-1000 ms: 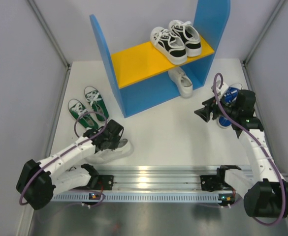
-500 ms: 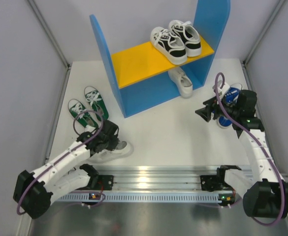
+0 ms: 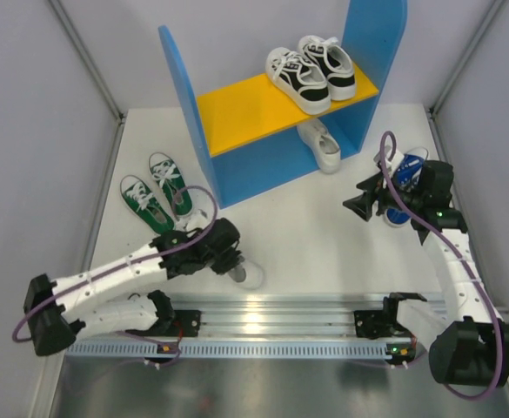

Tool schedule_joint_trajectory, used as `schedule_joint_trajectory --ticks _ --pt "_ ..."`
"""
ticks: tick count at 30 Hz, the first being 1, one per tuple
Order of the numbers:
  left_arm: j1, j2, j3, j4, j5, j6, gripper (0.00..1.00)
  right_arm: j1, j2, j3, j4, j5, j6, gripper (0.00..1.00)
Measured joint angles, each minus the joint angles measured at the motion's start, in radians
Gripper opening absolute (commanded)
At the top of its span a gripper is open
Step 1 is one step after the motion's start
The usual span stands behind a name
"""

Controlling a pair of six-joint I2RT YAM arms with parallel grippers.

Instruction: Place and organize the shoes onto the shoe shelf

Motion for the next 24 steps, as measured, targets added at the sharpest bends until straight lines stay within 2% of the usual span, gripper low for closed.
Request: schedule_joint_trajectory --ticks 4,9,15,20,24 --pt "-0.165 0.223 0.233 0.018 -0.063 0.043 0.0 0.0 0.0 0.0 -0.04 -0.01 -0.033 0.7" --pt "-0.286 0.459 0.435 0.06 -0.13 0.157 0.0 -0.005 -0.01 0.002 -0.063 0.025 -0.056 0.71" --pt "-0.31 0.669 0.534 0.105 -0.17 0.402 0.0 -0.06 -0.029 0.003 -0.078 0.046 -0.067 0.72" --pt "-0.308 0.734 0.541 0.203 -0.171 0.657 0.0 -0.085 -0.03 0.003 -0.101 0.044 -0.072 0.72" --pt "-0.29 0.785 0.603 0.261 -0.156 0.798 0.0 -0.099 -0.03 0.003 -0.107 0.038 -0.072 0.72"
